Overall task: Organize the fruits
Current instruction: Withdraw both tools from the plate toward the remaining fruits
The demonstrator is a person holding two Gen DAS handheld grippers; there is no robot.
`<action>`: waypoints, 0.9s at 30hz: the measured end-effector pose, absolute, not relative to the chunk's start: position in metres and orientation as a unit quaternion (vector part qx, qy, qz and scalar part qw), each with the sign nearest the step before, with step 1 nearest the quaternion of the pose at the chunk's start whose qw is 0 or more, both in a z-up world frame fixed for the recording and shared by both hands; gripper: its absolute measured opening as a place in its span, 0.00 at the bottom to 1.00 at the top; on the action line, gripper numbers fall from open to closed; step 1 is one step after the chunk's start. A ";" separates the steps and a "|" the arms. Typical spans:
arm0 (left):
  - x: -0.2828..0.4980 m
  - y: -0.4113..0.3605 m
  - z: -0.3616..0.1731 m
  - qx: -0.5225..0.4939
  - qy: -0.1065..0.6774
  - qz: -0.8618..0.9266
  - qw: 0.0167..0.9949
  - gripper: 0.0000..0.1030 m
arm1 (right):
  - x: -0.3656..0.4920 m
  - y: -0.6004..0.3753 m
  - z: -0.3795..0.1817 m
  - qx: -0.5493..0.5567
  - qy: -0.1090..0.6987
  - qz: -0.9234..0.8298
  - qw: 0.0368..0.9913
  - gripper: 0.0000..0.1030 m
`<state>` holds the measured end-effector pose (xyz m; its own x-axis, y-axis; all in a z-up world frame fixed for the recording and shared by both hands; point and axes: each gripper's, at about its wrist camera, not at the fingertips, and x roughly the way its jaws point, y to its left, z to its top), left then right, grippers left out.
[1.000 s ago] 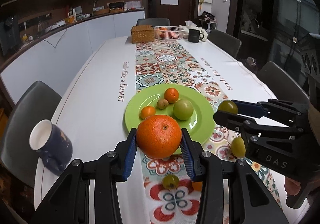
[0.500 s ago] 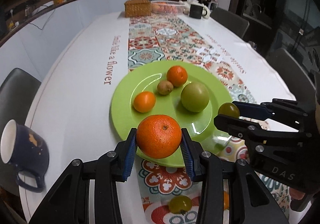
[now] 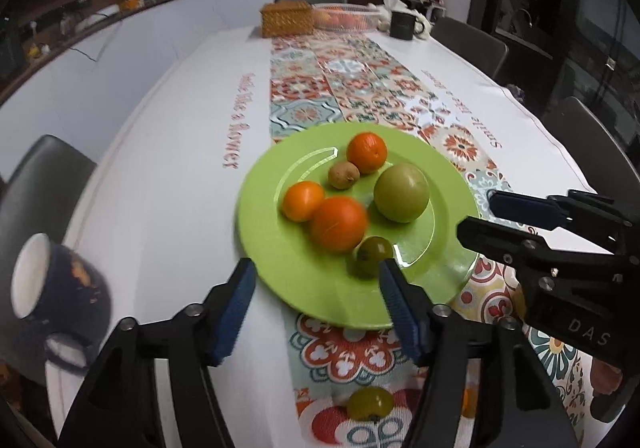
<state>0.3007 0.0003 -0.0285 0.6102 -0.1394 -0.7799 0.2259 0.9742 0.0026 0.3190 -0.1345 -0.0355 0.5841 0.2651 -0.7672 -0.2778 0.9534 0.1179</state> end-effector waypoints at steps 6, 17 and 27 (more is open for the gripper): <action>0.272 0.005 0.000 0.053 0.398 -0.084 0.912 0.72 | 0.292 -0.141 -0.015 -0.009 0.403 0.150 0.903 0.48; 0.219 0.000 0.040 0.032 0.358 -0.077 0.930 0.79 | 0.241 -0.153 0.029 -0.025 0.343 0.144 0.928 0.64; 0.184 -0.018 0.042 0.020 0.359 -0.079 0.930 0.79 | 0.208 -0.175 0.041 -0.037 0.325 0.140 0.934 0.66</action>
